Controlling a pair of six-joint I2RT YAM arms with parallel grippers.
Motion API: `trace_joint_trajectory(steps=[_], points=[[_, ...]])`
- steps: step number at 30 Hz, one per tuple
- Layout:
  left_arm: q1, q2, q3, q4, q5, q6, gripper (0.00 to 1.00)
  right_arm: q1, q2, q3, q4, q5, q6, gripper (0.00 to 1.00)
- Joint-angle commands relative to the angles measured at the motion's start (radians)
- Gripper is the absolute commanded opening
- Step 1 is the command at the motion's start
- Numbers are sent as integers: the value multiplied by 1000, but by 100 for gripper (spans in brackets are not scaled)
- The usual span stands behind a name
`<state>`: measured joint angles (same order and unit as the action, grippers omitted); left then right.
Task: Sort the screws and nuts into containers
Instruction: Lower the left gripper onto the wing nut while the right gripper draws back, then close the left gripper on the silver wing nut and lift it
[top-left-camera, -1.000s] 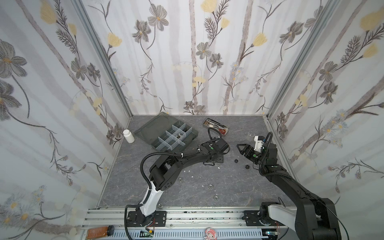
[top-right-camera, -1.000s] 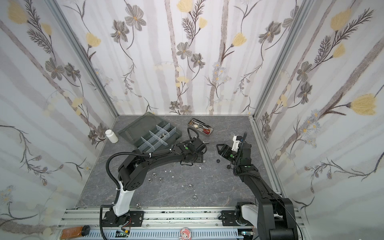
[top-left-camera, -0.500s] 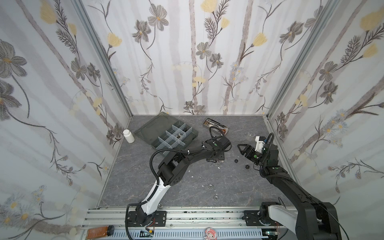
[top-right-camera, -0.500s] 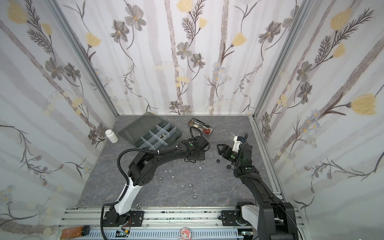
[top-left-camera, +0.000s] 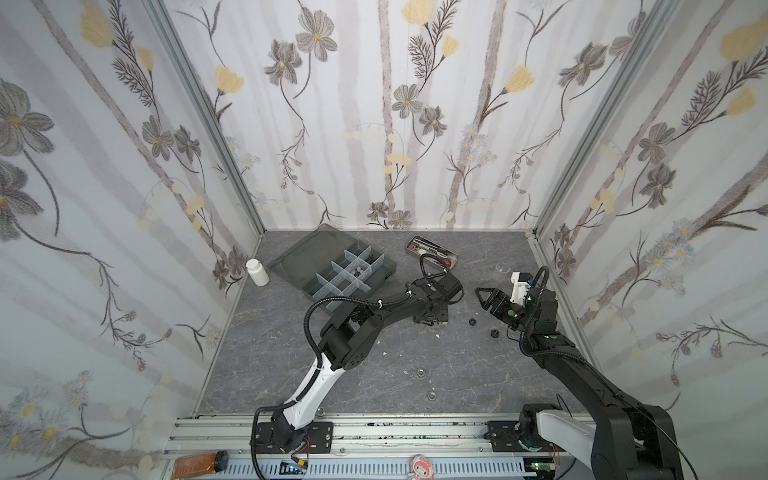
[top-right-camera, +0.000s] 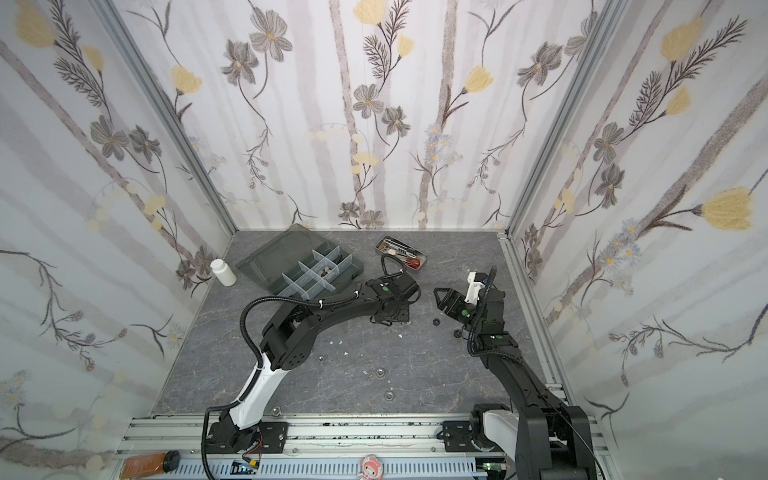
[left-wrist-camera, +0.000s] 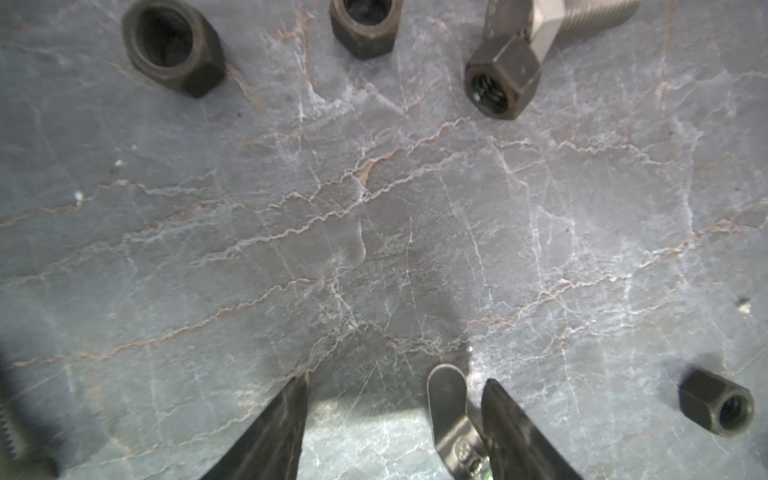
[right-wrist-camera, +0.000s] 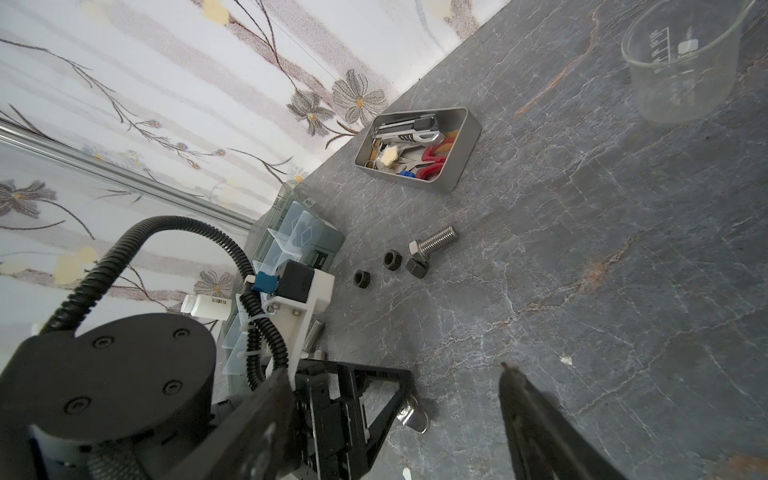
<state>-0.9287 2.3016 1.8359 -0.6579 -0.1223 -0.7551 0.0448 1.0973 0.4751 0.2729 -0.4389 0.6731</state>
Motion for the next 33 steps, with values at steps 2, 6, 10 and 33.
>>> trace_joint_trajectory(steps=[2,6,10,33], points=[[-11,7,12,-26,-5,10,66,1,-3,-4,41,-7,5,79],[-23,4,6,-35,-7,14,64,1,-5,-6,42,-8,5,79],[-27,-12,-24,-30,-8,13,60,0,-8,-6,42,-8,5,79],[-38,-21,-44,-33,-15,20,37,0,-5,-10,52,-11,10,79]])
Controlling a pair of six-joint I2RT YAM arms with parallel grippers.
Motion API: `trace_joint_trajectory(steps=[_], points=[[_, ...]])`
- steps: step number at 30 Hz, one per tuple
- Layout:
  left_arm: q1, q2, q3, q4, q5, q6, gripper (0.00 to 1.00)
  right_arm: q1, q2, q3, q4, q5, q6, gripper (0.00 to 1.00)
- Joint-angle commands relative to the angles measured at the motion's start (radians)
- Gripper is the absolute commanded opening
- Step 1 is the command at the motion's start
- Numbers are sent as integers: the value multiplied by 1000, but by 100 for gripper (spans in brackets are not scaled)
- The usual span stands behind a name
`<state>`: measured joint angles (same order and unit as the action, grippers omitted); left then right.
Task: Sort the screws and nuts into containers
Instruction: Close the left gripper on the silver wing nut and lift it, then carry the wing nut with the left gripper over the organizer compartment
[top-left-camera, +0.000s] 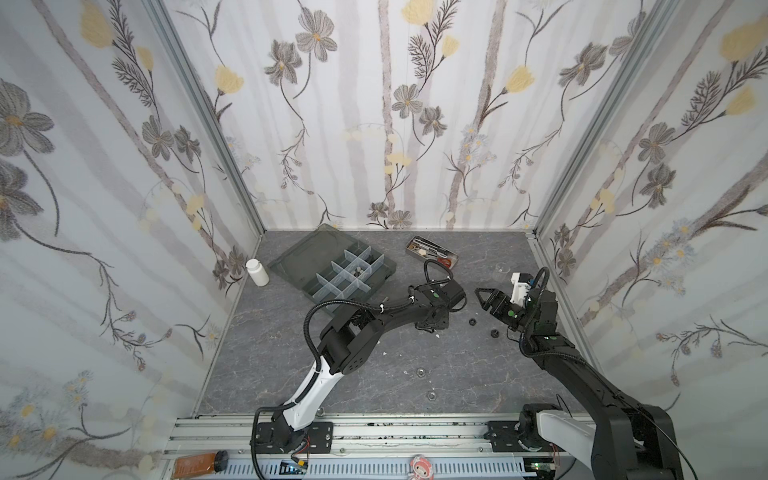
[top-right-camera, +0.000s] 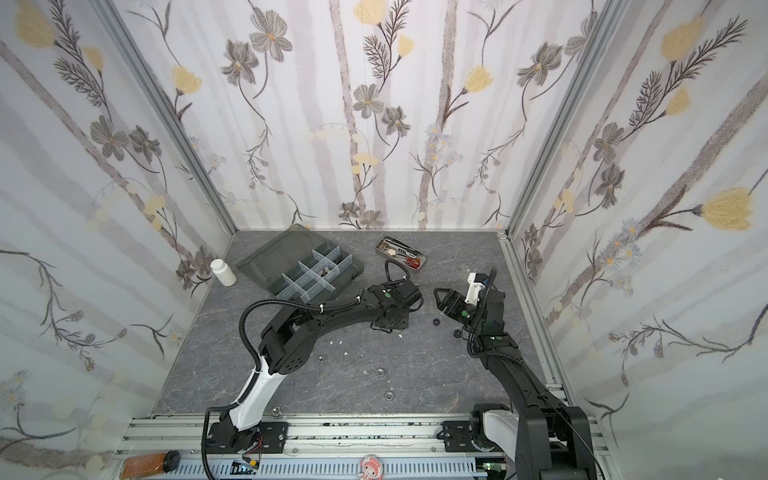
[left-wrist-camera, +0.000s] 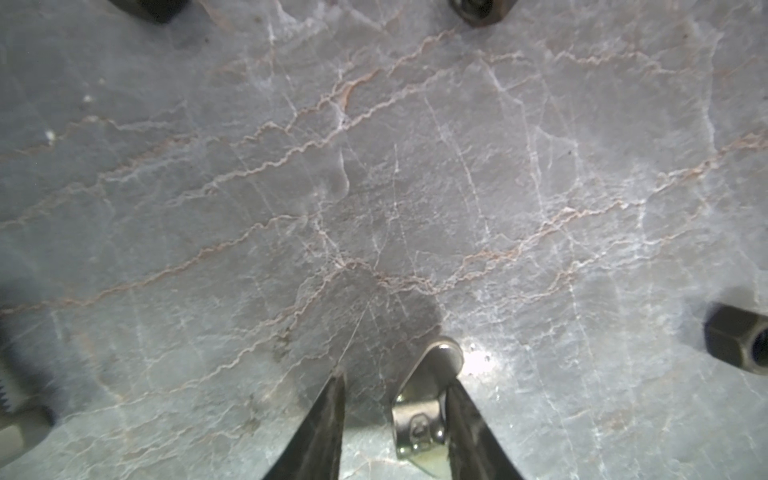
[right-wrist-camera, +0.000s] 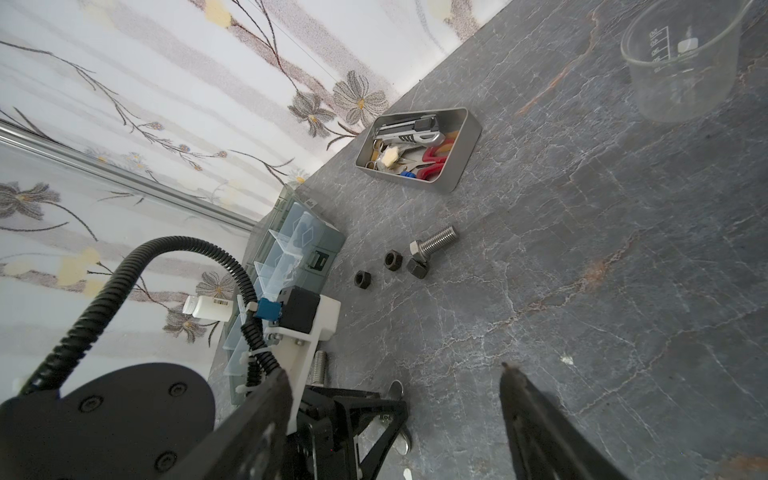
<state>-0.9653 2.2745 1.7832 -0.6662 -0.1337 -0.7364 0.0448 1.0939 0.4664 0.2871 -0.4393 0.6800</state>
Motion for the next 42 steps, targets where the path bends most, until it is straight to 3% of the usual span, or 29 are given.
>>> trace_joint_trajectory(steps=[1,15,28,32,38,42], points=[[-2,4,7,-27,-6,3,36,0,-1,-3,40,-10,3,79],[-7,-16,-12,-22,-15,6,12,0,-10,-3,37,-15,-6,83],[31,-106,-4,-46,-32,37,9,1,-15,-13,50,-24,-9,87],[76,-145,-5,-60,-41,66,9,3,-10,-20,64,-36,-6,88],[170,-201,-9,-68,-46,110,9,10,-36,-58,134,-63,-6,100],[230,-222,-2,-74,-46,137,9,15,-56,-65,143,-64,-16,100]])
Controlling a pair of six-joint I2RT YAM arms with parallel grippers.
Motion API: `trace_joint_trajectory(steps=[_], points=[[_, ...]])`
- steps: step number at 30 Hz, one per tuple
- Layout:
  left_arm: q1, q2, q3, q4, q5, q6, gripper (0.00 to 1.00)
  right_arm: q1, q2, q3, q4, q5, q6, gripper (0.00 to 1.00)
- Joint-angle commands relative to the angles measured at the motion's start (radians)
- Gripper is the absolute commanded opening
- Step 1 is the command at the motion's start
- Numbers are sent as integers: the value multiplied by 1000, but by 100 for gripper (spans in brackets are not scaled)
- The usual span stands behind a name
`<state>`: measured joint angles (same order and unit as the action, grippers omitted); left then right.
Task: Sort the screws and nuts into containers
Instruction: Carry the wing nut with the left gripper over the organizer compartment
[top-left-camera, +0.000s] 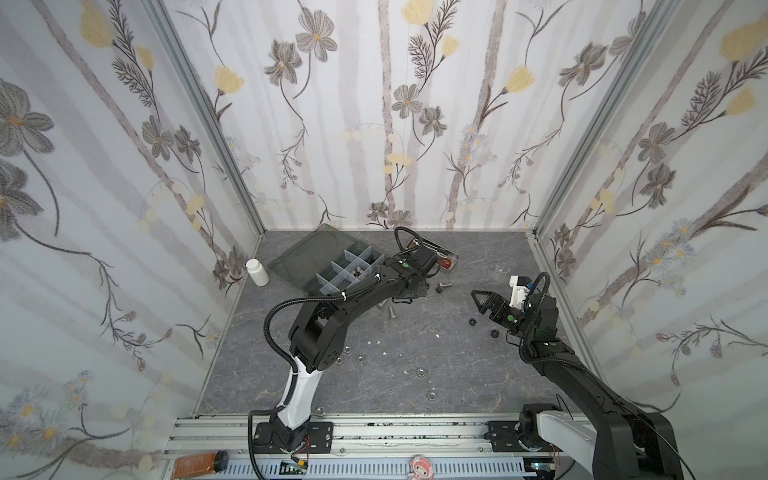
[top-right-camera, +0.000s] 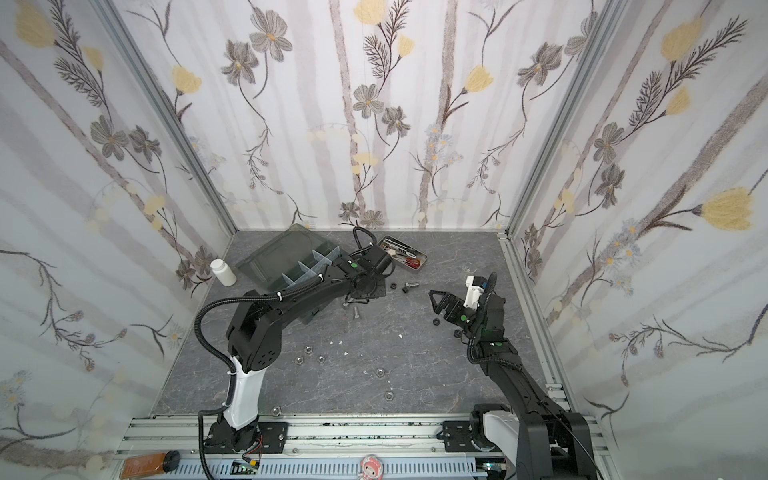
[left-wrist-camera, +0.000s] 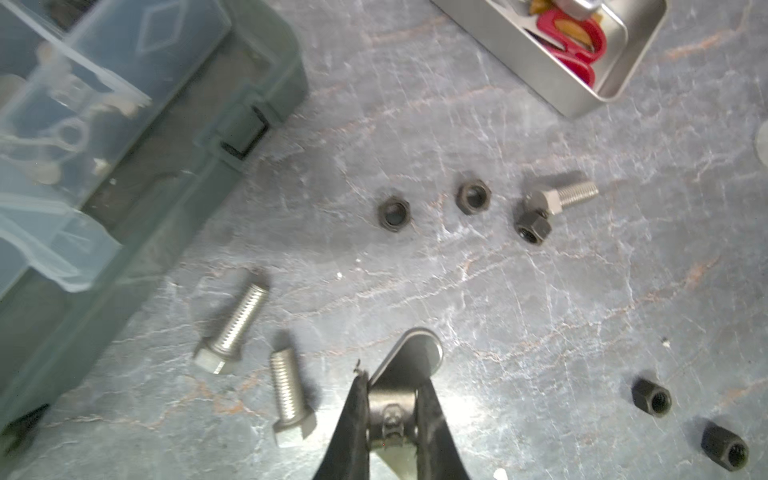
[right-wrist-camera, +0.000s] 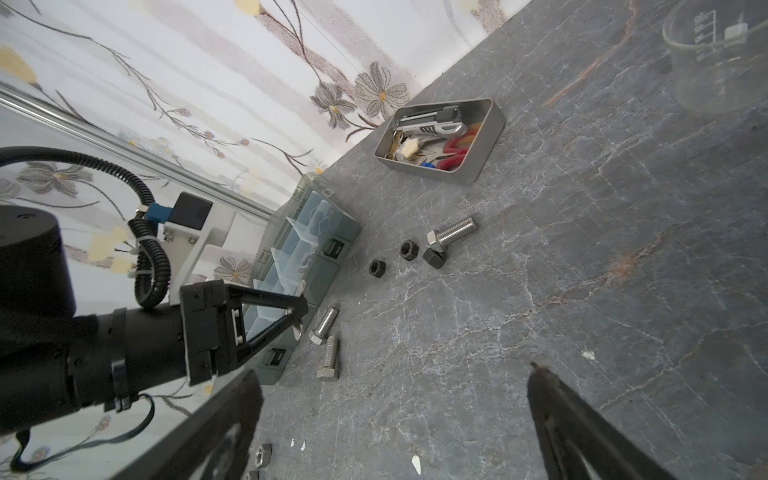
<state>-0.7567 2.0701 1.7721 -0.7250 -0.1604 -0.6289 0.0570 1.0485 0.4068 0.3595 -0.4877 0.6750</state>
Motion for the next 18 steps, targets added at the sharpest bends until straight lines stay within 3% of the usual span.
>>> trace_joint_trajectory(steps=[1,18], points=[[35,-21,12,-16,-18,35,9,4,-10,-6,72,-15,-11,100],[280,6,108,-29,23,121,8,39,56,-13,122,-29,12,100]])
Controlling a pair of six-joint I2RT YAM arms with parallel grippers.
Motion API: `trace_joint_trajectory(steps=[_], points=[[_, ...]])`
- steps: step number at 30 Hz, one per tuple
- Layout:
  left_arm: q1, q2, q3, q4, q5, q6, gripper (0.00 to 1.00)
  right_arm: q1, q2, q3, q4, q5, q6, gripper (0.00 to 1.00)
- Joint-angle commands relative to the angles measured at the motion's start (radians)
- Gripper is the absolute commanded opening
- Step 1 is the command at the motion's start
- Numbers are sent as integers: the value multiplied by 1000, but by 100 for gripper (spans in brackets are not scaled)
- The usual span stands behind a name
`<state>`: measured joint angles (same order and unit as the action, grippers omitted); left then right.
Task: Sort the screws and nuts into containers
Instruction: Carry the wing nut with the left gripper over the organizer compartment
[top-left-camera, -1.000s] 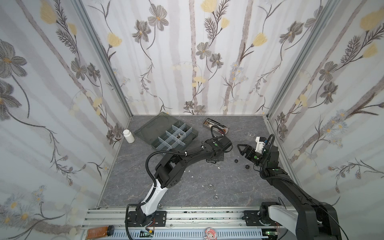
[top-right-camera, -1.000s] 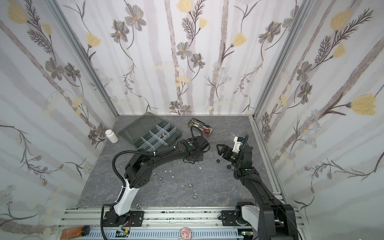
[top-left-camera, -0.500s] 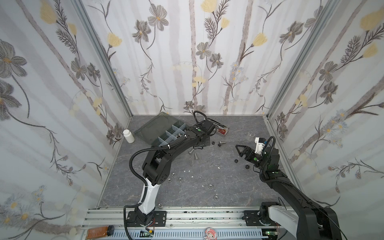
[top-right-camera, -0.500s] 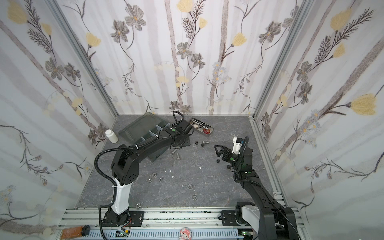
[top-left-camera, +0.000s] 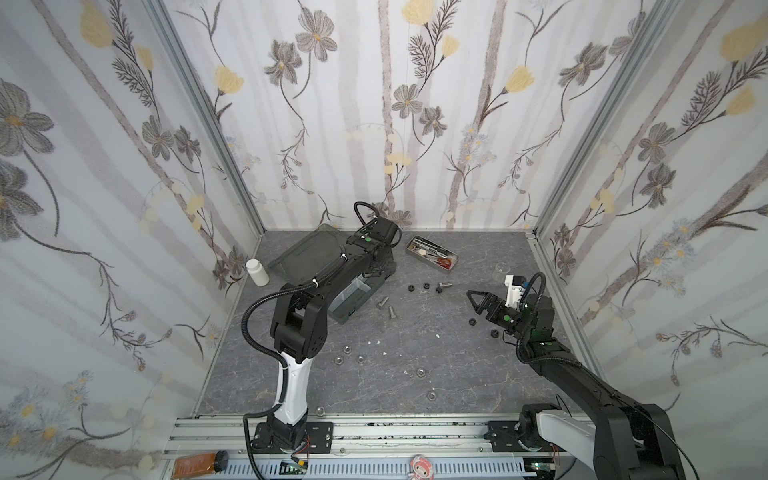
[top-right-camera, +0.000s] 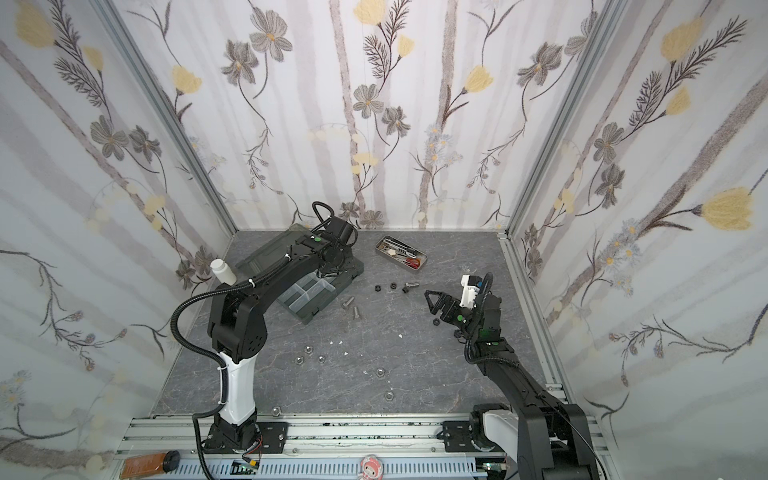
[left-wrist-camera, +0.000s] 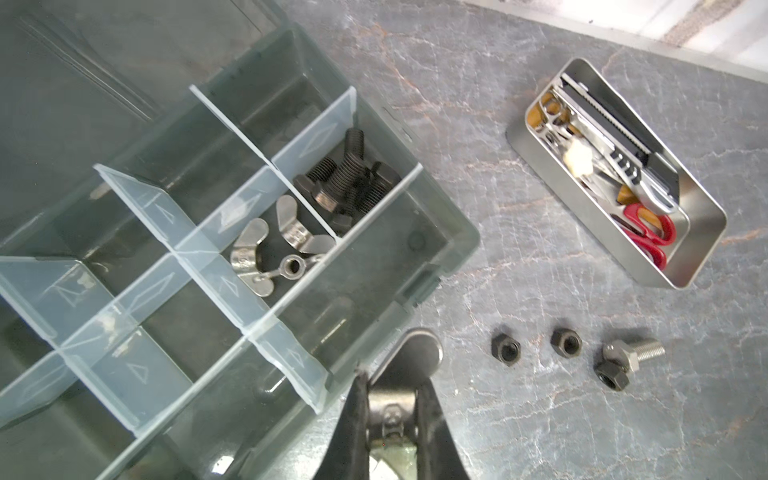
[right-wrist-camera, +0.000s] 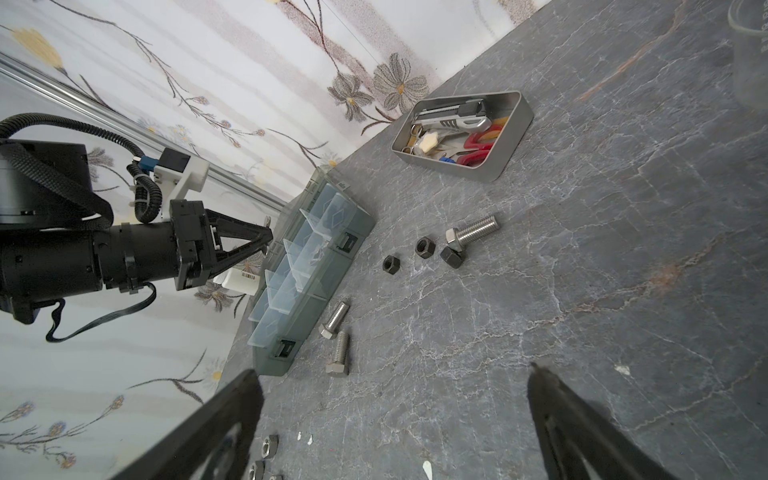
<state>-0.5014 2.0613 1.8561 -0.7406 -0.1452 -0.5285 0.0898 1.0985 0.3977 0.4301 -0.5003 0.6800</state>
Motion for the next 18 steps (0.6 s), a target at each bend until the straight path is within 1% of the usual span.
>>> trace_joint_trajectory(steps=[1,5,8,14,18], points=[[35,22,37,-18,11,25,8,7,8,-3,54,-17,8,100],[75,70,110,-48,13,41,8,10,14,-2,61,-17,12,100],[100,94,135,-54,16,47,7,13,15,-2,64,-17,12,100],[148,99,98,-32,25,49,7,14,11,-2,70,-16,17,100],[162,103,71,-13,28,49,7,16,12,-2,74,-17,21,100]])
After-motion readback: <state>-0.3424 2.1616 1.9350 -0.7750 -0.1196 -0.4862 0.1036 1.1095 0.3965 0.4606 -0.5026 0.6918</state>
